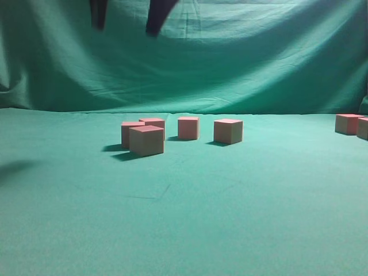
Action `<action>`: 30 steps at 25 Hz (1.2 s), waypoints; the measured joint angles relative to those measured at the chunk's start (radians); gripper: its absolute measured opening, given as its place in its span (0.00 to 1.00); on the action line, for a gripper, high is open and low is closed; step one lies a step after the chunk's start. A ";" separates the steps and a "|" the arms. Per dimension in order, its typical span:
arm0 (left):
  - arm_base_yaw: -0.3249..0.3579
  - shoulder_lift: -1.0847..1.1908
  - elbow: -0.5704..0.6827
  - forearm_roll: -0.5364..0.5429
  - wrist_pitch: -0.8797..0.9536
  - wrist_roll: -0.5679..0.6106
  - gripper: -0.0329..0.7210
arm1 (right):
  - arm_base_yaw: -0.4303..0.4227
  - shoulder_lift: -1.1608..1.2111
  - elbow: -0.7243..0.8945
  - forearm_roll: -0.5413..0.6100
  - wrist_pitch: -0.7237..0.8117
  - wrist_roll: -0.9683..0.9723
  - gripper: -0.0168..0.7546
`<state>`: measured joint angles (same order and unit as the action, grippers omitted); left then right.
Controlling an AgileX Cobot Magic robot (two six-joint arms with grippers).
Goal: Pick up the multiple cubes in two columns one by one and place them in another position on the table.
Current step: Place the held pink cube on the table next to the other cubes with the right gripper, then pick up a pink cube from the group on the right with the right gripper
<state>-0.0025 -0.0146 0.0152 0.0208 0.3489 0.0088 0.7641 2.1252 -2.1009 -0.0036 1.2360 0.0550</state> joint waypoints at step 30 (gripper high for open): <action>0.000 0.000 0.000 0.000 0.000 0.000 0.04 | -0.459 -0.981 0.808 -0.344 0.030 0.294 0.72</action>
<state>-0.0025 -0.0146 0.0152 0.0208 0.3489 0.0088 0.3046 1.1444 -1.2932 -0.3475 1.2662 0.3486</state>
